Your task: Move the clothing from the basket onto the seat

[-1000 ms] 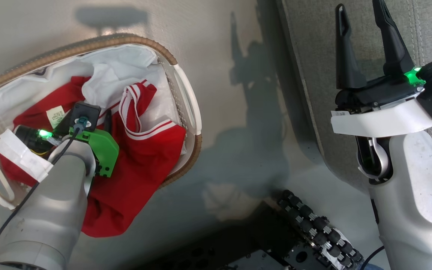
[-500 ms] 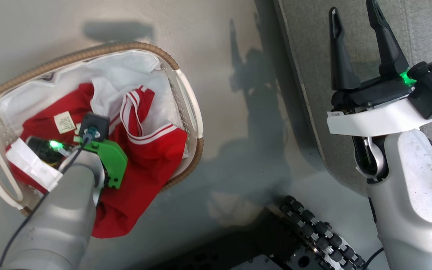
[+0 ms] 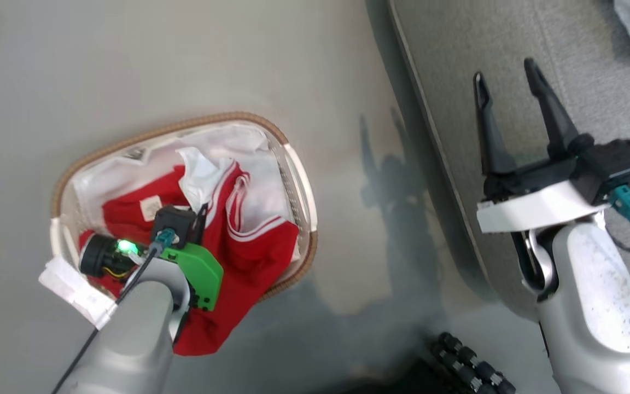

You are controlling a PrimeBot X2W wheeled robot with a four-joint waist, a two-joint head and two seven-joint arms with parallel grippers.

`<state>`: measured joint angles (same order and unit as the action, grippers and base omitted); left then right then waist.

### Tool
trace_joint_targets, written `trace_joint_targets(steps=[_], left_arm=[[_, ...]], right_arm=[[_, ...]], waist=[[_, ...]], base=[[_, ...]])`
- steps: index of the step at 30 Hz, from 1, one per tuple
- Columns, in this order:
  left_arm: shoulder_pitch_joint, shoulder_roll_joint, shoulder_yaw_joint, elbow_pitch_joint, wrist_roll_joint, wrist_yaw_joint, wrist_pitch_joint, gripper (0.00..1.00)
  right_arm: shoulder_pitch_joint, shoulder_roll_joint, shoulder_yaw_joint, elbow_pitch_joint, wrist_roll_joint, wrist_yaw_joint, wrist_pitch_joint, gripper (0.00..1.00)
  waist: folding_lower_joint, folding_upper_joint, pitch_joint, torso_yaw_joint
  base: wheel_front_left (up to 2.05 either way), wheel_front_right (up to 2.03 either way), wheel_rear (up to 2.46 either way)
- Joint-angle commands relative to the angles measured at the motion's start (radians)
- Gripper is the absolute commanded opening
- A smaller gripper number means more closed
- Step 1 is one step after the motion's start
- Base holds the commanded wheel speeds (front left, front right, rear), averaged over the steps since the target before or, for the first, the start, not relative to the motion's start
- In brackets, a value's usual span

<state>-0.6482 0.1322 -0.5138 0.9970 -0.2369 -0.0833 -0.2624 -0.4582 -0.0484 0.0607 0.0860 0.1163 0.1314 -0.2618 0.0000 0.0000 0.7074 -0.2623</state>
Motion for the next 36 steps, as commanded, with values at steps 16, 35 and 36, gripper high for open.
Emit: trace_joint_targets(steps=[16, 35, 36], left_arm=[[0.167, 0.039, -0.015, -0.361, 0.037, -0.044, -0.003, 0.00], [-0.166, 0.197, -0.264, -0.559, -0.058, -0.047, 0.075, 0.00], [-0.186, 0.195, -0.274, -0.554, -0.065, -0.047, 0.078, 0.00]], right_arm=[[0.243, -0.004, -0.005, 0.089, -0.100, -0.001, -0.005, 1.00], [0.257, -0.004, 0.109, 0.137, -0.109, -0.001, -0.005, 1.00], [0.251, -0.004, 0.123, 0.139, -0.107, -0.001, -0.005, 1.00]], waist=[[0.0000, 0.0000, -0.562, 0.174], [0.0000, 0.0000, -0.727, 0.228], [0.0000, 0.0000, -0.729, 0.228]], base=[[0.00, 0.00, 0.00], [0.00, 0.00, 0.00], [0.00, 0.00, 0.00]])
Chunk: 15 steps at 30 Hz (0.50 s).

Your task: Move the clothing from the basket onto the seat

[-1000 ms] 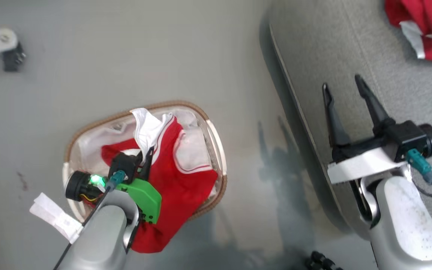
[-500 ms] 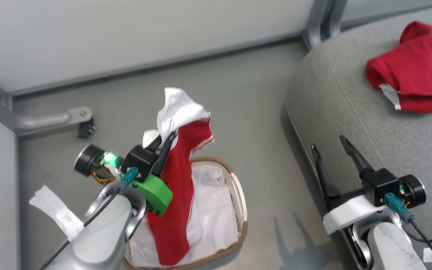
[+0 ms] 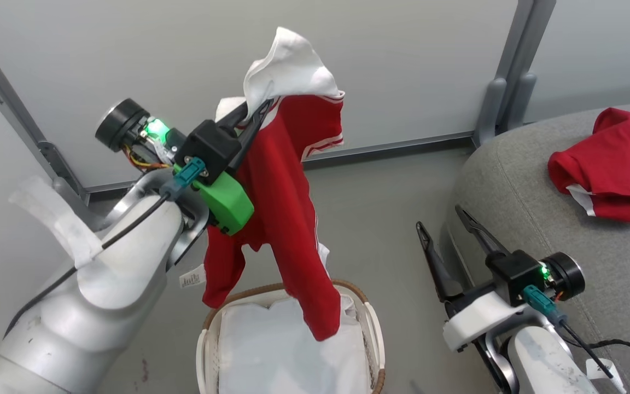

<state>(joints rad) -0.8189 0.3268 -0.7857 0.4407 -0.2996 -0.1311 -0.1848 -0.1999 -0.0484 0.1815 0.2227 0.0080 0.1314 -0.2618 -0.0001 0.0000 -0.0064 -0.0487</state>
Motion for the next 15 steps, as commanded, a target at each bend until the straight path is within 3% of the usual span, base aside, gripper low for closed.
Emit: trace_joint_targets(steps=[1, 15], left_arm=[[-0.030, -0.002, -0.010, 0.006, -0.008, 0.001, 0.004, 0.00], [-0.217, -0.075, -0.147, 0.088, -0.070, 0.002, 0.035, 0.00]], right_arm=[[-0.013, -0.004, 0.012, 0.005, 0.005, -0.001, -0.005, 1.00], [-0.098, -0.004, 0.233, 0.002, 0.110, -0.001, -0.005, 1.00]], waist=[[0.0001, 0.0000, -0.016, 0.014], [0.0001, 0.0000, -0.027, 0.043]], base=[[0.00, 0.00, 0.00], [0.00, 0.00, 0.00]])
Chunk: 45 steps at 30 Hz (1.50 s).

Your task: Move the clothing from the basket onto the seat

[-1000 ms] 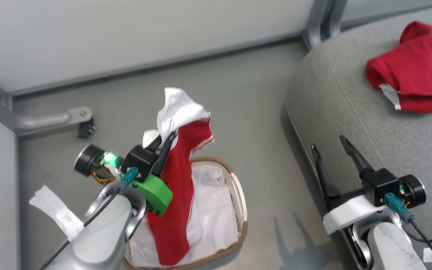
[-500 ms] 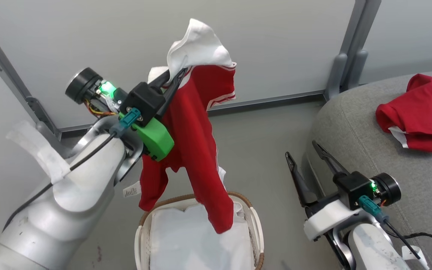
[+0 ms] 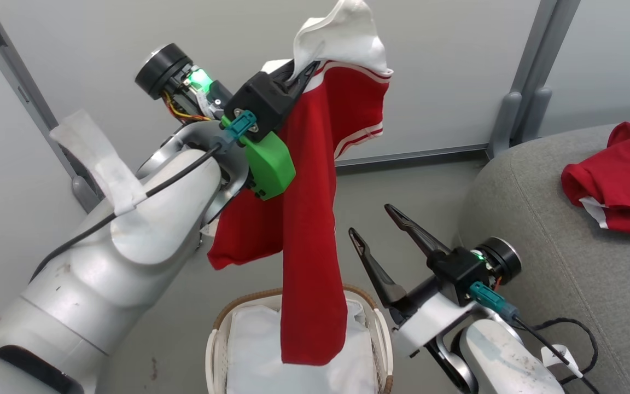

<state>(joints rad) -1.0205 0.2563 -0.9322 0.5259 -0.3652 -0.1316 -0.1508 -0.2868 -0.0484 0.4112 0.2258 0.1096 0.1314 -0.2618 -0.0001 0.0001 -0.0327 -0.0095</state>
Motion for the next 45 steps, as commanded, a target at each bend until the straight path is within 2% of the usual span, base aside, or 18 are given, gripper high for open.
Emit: trace_joint_targets(steps=[1, 9, 14, 20, 21, 22, 23, 24, 30, 39, 40, 41, 42, 44, 45], left_arm=[[-0.024, -0.013, -0.008, 0.008, -0.006, 0.002, 0.002, 0.00], [-0.081, -0.111, -0.060, 0.059, -0.036, 0.002, -0.011, 0.00], [-0.101, -0.161, -0.093, 0.078, -0.050, 0.002, -0.027, 0.00], [-0.109, -0.191, -0.129, 0.077, -0.083, 0.002, -0.038, 0.00], [-0.110, -0.193, -0.133, 0.077, -0.088, 0.002, -0.039, 0.00], [-0.109, -0.195, -0.140, 0.079, -0.098, 0.002, -0.045, 0.00], [-0.108, -0.195, -0.141, 0.080, -0.102, 0.002, -0.047, 0.00], [-0.104, -0.195, -0.143, 0.082, -0.104, 0.002, -0.046, 0.00], [-0.077, -0.174, -0.139, 0.104, -0.119, 0.002, -0.061, 0.00], [-0.005, -0.144, -0.099, 0.141, -0.173, 0.021, -0.090, 0.00], [0.008, -0.141, -0.092, 0.144, -0.178, 0.025, -0.095, 0.05], [0.024, -0.137, -0.083, 0.147, -0.186, 0.028, -0.099, 0.31], [0.035, -0.133, -0.079, 0.148, -0.190, 0.030, -0.103, 0.44], [0.068, -0.124, -0.070, 0.150, -0.192, 0.036, -0.108, 1.00], [0.091, -0.120, -0.063, 0.151, -0.197, 0.038, -0.111, 1.00]], right_arm=[[-0.022, -0.004, 0.015, 0.001, 0.015, -0.001, -0.005, 1.00], [-0.116, -0.004, 0.035, 0.076, 0.071, -0.001, -0.005, 1.00], [-0.160, -0.005, -0.016, 0.148, 0.003, -0.001, -0.005, 1.00], [-0.171, -0.003, -0.079, 0.214, -0.029, -0.001, -0.005, 1.00], [-0.172, -0.003, -0.084, 0.220, -0.030, -0.001, -0.005, 0.77], [-0.171, -0.004, -0.091, 0.234, -0.027, -0.001, -0.005, 0.34], [-0.170, -0.004, -0.091, 0.242, -0.024, -0.001, -0.005, 0.15], [-0.168, -0.004, -0.089, 0.254, -0.018, -0.001, -0.005, 0.00], [-0.168, -0.004, -0.101, 0.284, 0.000, -0.001, -0.005, 0.00], [-0.154, -0.004, -0.096, 0.264, 0.006, -0.001, -0.005, 0.00], [-0.153, -0.004, -0.098, 0.260, 0.004, -0.001, -0.005, 0.00], [-0.154, -0.004, -0.102, 0.254, 0.003, -0.001, -0.005, 0.00], [-0.155, -0.004, -0.105, 0.251, 0.001, -0.001, -0.005, 0.00], [-0.161, -0.004, -0.111, 0.242, -0.005, -0.001, -0.005, 0.00], [-0.165, -0.004, -0.114, 0.238, -0.010, -0.001, -0.005, 0.00]], waist=[[0.0001, -0.0001, -0.001, 0.007], [0.0001, -0.0001, -0.004, 0.048], [0.0001, -0.0001, -0.007, 0.075], [0.0001, -0.0001, -0.010, 0.098], [0.0001, -0.0001, -0.010, 0.099], [0.0001, -0.0001, -0.011, 0.102], [0.0001, -0.0001, -0.011, 0.102], [0.0001, -0.0001, -0.012, 0.103], [0.0001, -0.0001, -0.014, 0.096], [0.0001, -0.0001, -0.017, 0.074], [0.0001, -0.0001, -0.017, 0.072], [0.0001, -0.0001, -0.017, 0.070], [0.0001, -0.0001, -0.016, 0.068], [0.0001, -0.0001, -0.015, 0.064], [0.0001, -0.0001, -0.014, 0.062]], base=[[0.00, 0.00, 0.00], [0.00, 0.00, 0.00], [0.00, 0.00, 0.00], [0.00, 0.00, 0.00], [0.00, 0.00, 0.00], [0.00, 0.00, 0.00], [0.00, 0.00, 0.00], [0.00, 0.00, 0.00], [0.00, 0.00, 0.00], [0.00, 0.00, 0.00], [0.00, 0.00, 0.00], [0.00, 0.00, 0.00], [0.00, 0.00, 0.00], [0.00, 0.00, 0.00], [0.00, 0.00, 0.00]])
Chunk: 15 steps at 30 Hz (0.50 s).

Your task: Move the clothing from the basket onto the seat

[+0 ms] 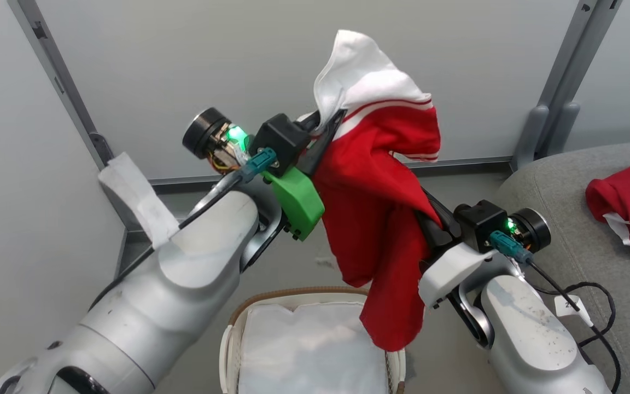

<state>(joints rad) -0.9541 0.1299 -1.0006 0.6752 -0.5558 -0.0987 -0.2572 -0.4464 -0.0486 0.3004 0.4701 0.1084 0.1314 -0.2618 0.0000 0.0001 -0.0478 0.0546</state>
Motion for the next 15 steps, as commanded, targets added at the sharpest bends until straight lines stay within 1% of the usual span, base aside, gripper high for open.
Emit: trace_joint_targets(steps=[1, 4, 9, 15], left_arm=[[0.043, 0.007, 0.011, 0.002, -0.009, 0.008, -0.007, 1.00], [0.105, 0.011, 0.044, -0.017, -0.016, 0.022, -0.008, 1.00], [0.233, 0.016, 0.101, -0.060, 0.004, 0.036, -0.008, 1.00], [0.383, 0.014, 0.154, -0.107, 0.052, 0.031, -0.008, 1.00]], right_arm=[[-0.009, -0.004, -0.009, -0.010, -0.010, -0.001, -0.005, 0.00], [-0.022, -0.003, -0.037, -0.023, -0.022, -0.001, -0.005, 0.00], [-0.033, -0.003, -0.078, -0.033, -0.040, -0.001, -0.005, 0.00], [-0.036, -0.003, -0.116, -0.037, -0.066, -0.001, -0.005, 0.00]], waist=[[0.0000, -0.0001, 0.002, -0.003], [0.0000, -0.0001, 0.006, -0.004], [0.0000, -0.0001, 0.010, -0.005], [0.0000, -0.0001, 0.017, -0.006]], base=[[0.00, 0.00, 0.00], [0.00, 0.00, 0.00], [0.00, 0.00, 0.00], [0.00, 0.00, 0.00]])
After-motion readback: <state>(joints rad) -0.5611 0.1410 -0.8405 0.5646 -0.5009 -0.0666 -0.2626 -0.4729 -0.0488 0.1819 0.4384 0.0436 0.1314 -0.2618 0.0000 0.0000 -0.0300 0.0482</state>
